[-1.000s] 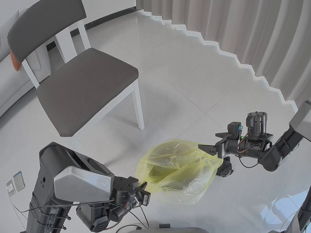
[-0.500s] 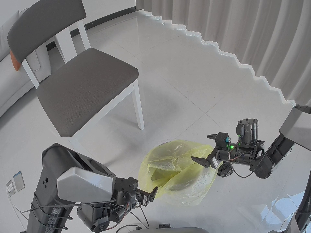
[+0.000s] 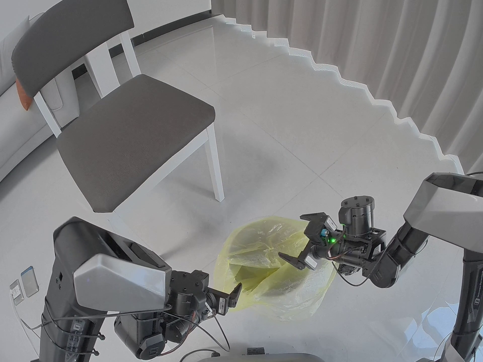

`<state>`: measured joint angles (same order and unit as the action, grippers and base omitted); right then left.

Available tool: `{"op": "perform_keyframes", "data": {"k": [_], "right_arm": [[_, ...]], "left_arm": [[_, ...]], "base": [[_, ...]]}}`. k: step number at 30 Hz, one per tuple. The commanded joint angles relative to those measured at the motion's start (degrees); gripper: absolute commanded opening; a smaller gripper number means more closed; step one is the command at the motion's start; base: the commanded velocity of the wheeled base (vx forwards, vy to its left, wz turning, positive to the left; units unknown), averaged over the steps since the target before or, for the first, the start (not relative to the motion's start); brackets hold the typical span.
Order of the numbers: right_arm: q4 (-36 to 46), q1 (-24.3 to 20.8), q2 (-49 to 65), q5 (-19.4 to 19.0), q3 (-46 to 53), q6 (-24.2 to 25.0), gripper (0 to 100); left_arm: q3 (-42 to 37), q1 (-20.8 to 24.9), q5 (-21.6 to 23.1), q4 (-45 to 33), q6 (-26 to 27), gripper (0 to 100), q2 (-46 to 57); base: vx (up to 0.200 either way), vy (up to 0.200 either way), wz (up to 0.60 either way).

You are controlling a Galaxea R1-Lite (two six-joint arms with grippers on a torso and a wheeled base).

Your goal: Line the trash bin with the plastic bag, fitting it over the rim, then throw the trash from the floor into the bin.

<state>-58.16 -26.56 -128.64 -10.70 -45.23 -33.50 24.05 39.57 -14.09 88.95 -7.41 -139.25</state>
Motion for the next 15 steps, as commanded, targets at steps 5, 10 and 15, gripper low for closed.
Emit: {"op": "perform_keyframes", "data": {"k": [5,10,15], "right_arm": [[3.05,-2.53,-5.84,0.95,-7.24,-3.15,100],[5.95,-3.41,-6.01,0.95,-9.53,-3.24,100],[10.70,-3.50,-7.24,1.30,-13.66,-3.24,100]], "left_arm": [[-2.87,-0.20,-1.38,1.05,-1.99,100,5.75],[-3.93,-0.46,-2.08,1.05,-2.08,100,7.07],[-3.31,-0.64,-2.08,1.05,-2.26,100,7.24]], "base": [[0.000,0.000,0.00],[0.000,0.000,0.00],[0.000,0.000,0.00]]}}
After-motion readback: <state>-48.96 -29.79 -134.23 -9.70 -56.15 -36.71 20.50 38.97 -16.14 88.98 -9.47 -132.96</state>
